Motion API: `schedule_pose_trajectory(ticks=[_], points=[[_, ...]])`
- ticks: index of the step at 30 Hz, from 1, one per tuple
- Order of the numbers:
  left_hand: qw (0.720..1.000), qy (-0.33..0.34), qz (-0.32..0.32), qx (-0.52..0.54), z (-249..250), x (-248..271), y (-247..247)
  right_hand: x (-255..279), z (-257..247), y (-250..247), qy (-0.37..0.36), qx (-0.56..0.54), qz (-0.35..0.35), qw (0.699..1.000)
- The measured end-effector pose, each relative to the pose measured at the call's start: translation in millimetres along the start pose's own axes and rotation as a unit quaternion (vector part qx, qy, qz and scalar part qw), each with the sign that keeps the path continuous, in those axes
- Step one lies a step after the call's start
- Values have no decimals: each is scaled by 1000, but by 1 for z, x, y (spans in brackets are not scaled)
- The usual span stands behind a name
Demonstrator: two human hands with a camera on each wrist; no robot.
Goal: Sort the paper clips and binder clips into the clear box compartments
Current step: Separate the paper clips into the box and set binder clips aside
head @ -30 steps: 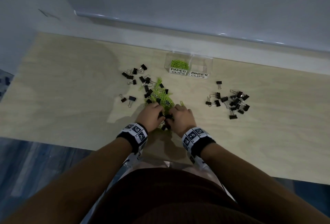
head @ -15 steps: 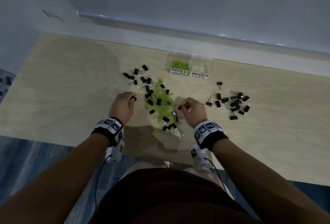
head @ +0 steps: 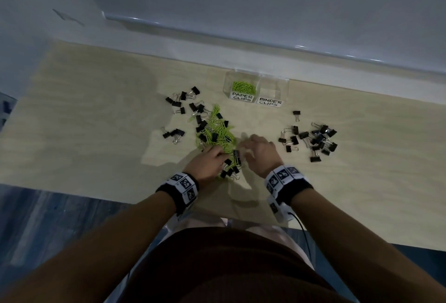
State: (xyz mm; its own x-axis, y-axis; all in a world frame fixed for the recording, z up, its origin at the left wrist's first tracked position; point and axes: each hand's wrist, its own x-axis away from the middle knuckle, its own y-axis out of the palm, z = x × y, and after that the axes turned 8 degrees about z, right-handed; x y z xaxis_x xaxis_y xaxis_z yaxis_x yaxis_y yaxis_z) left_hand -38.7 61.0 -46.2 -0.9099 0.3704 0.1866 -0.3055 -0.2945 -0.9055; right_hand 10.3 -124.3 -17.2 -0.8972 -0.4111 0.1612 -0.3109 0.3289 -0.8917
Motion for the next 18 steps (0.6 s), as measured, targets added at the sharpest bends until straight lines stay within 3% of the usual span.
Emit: schedule_pose_trajectory(ticks=[3, 6, 14, 18], points=[[1000, -5, -15, -10, -1, -2, -1, -8, -12, 5, -38, 35, -88, 995], [1000, -6, 2, -6, -1, -2, 0, -12, -8, 7, -34, 23, -109, 993], [1000, -22, 10, -13, 8, -3, 5, -14, 7, 12, 20, -29, -51, 998], [999, 10, 47, -14, 12, -5, 3, -11, 8, 11, 7, -55, -22, 998]])
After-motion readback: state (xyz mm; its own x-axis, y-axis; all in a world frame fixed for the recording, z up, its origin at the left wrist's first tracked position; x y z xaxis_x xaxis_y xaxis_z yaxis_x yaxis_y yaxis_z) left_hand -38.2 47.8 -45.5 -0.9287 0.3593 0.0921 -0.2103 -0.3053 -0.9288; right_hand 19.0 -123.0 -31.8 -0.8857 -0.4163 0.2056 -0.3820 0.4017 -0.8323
